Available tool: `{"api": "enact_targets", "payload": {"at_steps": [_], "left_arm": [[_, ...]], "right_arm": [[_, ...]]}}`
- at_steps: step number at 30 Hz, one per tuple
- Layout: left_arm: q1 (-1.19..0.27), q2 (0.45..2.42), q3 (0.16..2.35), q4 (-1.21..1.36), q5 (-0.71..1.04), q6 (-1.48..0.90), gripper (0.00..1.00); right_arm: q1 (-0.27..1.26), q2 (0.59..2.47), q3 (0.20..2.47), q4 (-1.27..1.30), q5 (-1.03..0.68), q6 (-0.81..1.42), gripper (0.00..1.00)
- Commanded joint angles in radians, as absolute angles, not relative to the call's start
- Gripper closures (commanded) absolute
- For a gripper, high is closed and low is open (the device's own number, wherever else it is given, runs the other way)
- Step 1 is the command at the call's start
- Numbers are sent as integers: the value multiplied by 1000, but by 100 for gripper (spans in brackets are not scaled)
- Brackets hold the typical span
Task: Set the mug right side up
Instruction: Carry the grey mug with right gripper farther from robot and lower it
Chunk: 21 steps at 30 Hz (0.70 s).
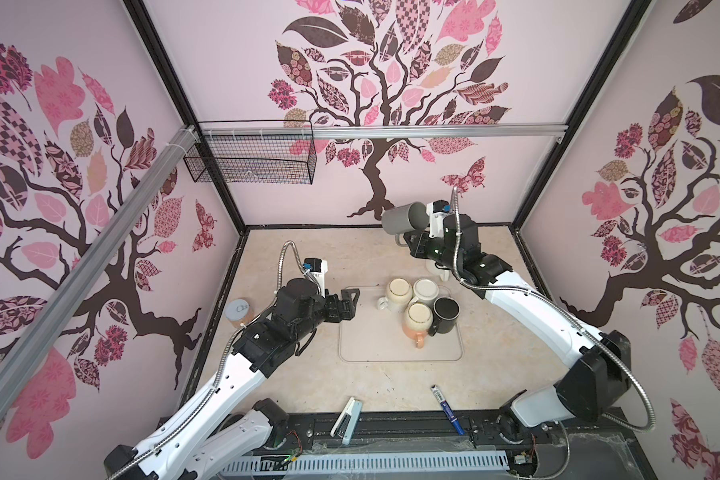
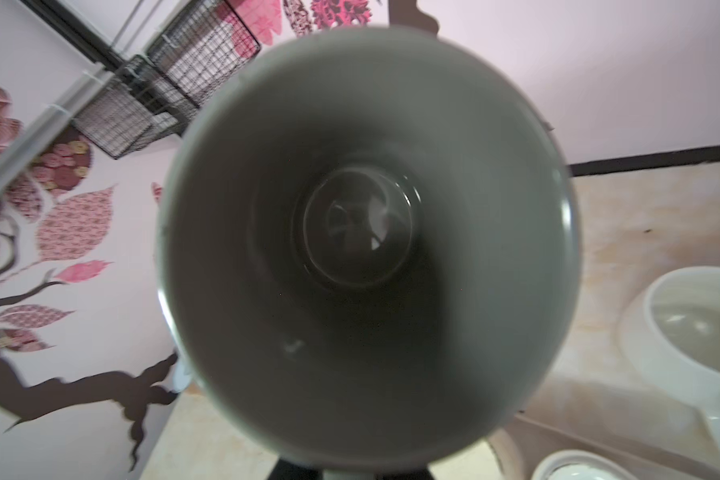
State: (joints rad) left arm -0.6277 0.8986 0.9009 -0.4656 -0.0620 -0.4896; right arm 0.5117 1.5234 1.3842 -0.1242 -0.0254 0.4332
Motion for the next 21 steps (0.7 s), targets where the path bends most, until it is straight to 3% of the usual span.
{"api": "enact_targets", "payload": {"at_steps": [1,12,21], "left_arm": [[-624,905,877,-446,-72,-468,4],[-625,914,863,-432,-37,-484,4],[-624,891,868,-456,-57,-471,4]], "right_arm": [[510,1606,1496,-175,146,260,100],[493,1874,1636,-252,279,201,100],[469,1977,1685,-312,295,203,100]]}}
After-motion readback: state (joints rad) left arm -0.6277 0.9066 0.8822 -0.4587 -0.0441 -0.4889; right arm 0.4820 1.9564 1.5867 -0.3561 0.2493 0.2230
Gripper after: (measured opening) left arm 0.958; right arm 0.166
